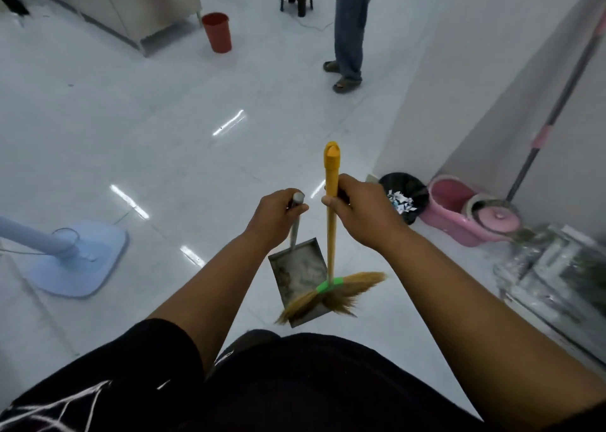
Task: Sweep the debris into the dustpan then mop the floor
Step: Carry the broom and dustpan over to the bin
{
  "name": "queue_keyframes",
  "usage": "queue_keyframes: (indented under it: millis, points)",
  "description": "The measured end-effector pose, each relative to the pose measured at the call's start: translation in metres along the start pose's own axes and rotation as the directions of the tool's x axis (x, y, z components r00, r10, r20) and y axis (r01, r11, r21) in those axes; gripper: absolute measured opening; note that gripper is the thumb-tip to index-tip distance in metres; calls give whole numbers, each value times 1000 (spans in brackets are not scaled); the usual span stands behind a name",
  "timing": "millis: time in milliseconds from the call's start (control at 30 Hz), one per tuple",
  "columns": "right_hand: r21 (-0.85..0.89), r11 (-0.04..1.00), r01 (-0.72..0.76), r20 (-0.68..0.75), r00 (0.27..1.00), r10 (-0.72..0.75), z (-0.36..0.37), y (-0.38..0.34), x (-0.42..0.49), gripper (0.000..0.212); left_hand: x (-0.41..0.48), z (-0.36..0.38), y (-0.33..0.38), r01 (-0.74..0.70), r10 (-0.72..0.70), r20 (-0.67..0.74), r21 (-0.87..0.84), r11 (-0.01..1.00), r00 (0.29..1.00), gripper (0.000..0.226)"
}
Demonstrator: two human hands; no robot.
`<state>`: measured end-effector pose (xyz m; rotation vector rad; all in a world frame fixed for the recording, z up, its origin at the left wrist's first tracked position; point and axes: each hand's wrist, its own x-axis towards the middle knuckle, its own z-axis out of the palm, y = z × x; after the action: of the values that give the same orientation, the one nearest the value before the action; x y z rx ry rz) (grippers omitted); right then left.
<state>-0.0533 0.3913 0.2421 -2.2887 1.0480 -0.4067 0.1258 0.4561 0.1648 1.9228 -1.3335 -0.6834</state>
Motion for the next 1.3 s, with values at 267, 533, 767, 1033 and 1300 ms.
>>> queue_keyframes:
  millis: [267, 533, 767, 1033, 1300]
  points:
    - [25, 986, -163, -186, 969, 165, -55, 71, -38, 16, 50, 75, 61, -125, 115, 174, 48, 991, 978, 15]
    - [105, 940, -326, -261, 903, 342, -82, 118, -50, 15, 96, 131, 92, -240, 218, 286, 44, 970, 933, 11]
    - [106, 919, -379, -282, 875, 393, -91, 145, 4, 10, 170, 149, 96, -263, 232, 362, 40, 964, 903, 12]
    - [77, 895, -439, -281, 852, 442, -100, 163, 102, 10, 277, 141, 86, -305, 255, 448, 41, 952, 857, 18]
    - [106, 895, -433, -329, 834, 443, -107, 178, 186, 10, 372, 138, 77, -333, 295, 487, -8, 943, 822, 17]
